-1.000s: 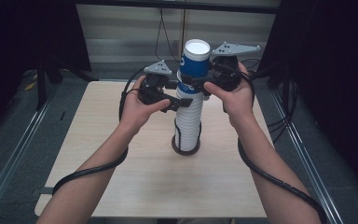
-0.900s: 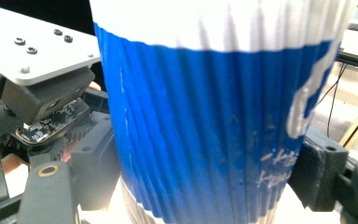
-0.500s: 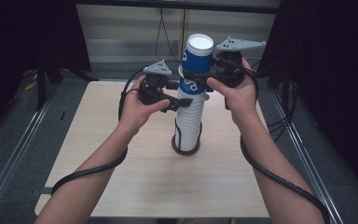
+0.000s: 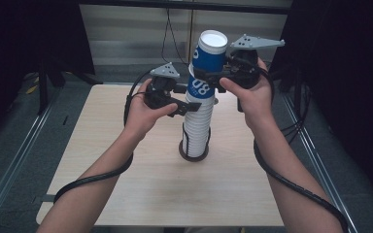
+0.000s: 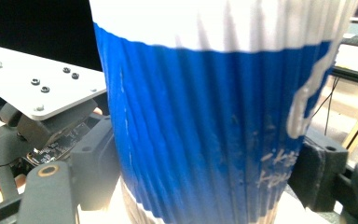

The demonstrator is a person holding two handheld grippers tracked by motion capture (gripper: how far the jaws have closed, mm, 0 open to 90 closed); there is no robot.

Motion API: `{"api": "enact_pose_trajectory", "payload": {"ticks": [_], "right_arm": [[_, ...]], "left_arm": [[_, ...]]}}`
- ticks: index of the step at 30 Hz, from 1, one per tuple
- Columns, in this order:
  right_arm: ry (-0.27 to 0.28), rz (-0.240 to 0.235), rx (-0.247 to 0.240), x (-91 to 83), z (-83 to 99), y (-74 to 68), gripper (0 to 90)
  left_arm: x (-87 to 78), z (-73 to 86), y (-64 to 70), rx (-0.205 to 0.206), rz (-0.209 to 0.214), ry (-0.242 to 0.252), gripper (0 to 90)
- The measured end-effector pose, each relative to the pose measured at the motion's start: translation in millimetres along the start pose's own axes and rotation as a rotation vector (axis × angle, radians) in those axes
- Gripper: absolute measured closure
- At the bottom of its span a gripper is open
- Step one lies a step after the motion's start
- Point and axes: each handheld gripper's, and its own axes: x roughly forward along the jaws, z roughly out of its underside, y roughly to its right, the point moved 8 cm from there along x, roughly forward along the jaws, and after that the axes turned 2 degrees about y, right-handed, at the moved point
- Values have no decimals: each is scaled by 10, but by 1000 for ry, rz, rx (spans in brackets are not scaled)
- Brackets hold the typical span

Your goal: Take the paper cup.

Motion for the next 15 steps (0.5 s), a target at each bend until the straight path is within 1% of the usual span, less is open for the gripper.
{"api": "enact_pose_trajectory", "payload": {"ticks": [4,8,11,15], "right_arm": [[0,0,-7,-25,-20,-3,217],[6,-2,-7,-64,-42,1,216],[11,0,-1,-86,-53,5,215],[15,4,-3,-100,-77,9,215]], "left_arm": [[-8,0,-4,-3,-2,-4,234],[-23,-9,9,10,-1,-13,253],[-25,-12,14,8,1,-17,258],[-26,-16,15,16,-3,-17,260]]}}
